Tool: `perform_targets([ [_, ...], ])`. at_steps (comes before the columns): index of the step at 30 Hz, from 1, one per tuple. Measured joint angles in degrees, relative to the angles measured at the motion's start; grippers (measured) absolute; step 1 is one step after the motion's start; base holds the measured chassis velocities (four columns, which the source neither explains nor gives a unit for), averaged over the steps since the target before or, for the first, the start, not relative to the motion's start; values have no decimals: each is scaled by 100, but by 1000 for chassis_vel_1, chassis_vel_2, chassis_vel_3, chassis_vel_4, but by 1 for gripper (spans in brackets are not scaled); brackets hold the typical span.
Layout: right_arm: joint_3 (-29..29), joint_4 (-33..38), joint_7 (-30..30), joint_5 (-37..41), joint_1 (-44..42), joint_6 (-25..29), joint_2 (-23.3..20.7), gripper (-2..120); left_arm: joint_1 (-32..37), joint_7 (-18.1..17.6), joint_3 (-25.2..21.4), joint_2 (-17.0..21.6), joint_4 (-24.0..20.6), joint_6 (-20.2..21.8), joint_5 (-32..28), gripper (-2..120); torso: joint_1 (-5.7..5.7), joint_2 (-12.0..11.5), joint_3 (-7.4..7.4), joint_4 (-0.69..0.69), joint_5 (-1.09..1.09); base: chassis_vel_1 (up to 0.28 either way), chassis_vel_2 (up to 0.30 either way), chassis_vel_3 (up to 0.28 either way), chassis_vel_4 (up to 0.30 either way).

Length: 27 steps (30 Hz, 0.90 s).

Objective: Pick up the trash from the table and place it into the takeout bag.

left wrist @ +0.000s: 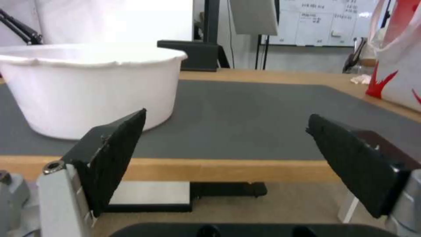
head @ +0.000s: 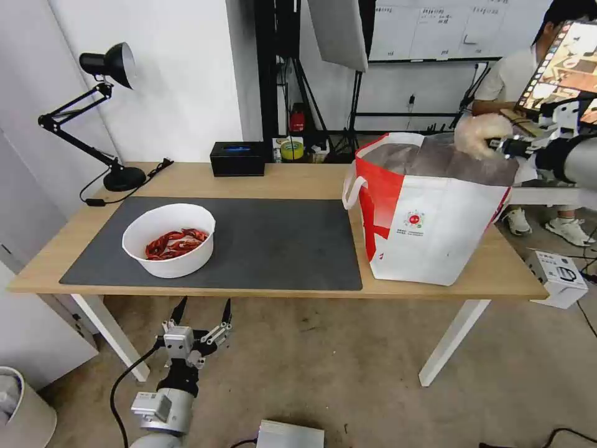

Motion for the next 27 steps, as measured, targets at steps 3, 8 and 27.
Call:
perform_targets([
  [3,-111,-66,81,-16,68,4,94,2,-12,0,16,-5,-63,21,0,100,0,0,0,0,0,0,0,0,0],
  [8,-418,-193,191,-160,366,85,310,4,2,0,6,-35,-103,44,3,100,0,0,0,0,0,0,0,0,0],
  [27,-866,-489,258,-531,845,181,751,69,-29,0,-159,17,-57,55,-47,100,0,0,0,0,0,0,0,0,0],
])
